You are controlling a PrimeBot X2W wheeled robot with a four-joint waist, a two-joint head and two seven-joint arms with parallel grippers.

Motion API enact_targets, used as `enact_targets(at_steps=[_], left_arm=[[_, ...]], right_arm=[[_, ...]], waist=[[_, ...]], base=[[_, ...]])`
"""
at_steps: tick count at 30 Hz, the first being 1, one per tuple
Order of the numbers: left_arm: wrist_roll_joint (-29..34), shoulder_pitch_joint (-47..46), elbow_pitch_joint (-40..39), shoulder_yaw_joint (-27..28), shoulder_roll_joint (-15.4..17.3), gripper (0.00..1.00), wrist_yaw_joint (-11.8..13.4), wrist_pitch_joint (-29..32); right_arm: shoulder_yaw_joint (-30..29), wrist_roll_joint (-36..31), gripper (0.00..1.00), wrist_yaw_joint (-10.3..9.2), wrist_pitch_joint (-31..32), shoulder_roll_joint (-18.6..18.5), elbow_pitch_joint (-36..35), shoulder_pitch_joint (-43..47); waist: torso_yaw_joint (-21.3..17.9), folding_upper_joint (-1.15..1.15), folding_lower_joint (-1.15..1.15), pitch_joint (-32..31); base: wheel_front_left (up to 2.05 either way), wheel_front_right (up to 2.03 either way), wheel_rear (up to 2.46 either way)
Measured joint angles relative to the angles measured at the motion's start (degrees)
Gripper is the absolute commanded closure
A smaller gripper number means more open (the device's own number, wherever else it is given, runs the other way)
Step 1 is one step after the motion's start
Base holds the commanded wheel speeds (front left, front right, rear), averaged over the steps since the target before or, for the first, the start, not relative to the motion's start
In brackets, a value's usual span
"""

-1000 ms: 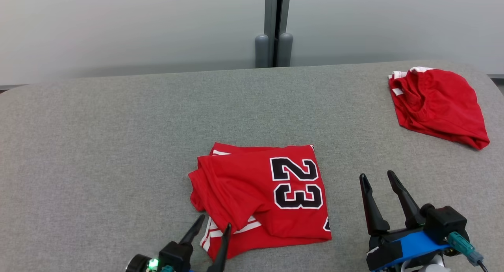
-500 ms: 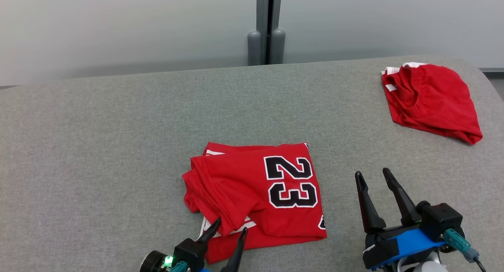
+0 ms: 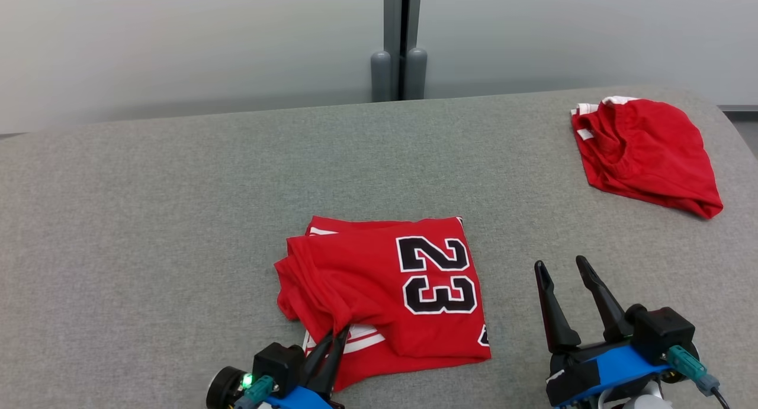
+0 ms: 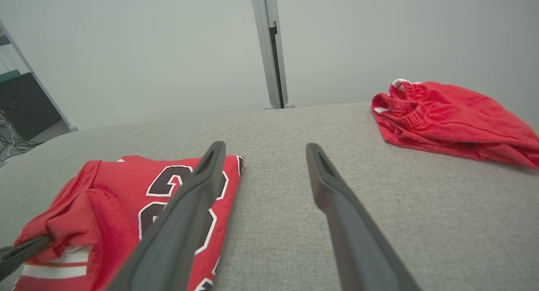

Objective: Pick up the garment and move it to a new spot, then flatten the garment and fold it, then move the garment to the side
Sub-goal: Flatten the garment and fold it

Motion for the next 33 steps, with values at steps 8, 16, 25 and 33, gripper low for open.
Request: enact_targets(at_steps=[8, 16, 25, 33], left_arm=[[-0.33, 2.04, -2.61, 0.08, 2.81, 1.0, 0.01, 0.64], [-1.16, 5.31, -5.95, -0.57, 4.04, 0.09, 0.99, 3.8], [-1.46, 4.91, -9.66, 3.22, 4.92, 0.0, 3.64, -0.04], [-0.79, 4.98, -19.18, 14.43, 5.86, 0.0, 7.38, -0.75]], right_arm=[[-0.52, 0.0, 0.0, 0.0, 0.0, 0.01, 0.51, 0.57], [-1.47, -0.01, 0.0, 0.0, 0.0, 0.02, 1.48, 0.91], [-2.12, -0.35, 0.0, 0.0, 0.0, 0.02, 2.09, 0.92], [-3.61, -0.71, 0.0, 0.0, 0.0, 0.03, 1.67, 0.92]], waist=[[1.59, 0.0, 0.0, -1.02], [2.67, 0.0, 0.0, -1.17], [2.51, 0.0, 0.0, -1.54], [2.85, 0.0, 0.0, -1.52]], base=[[0.0, 0.0, 0.0], [0.0, 0.0, 0.0], [0.0, 0.0, 0.0], [0.0, 0.0, 0.0]])
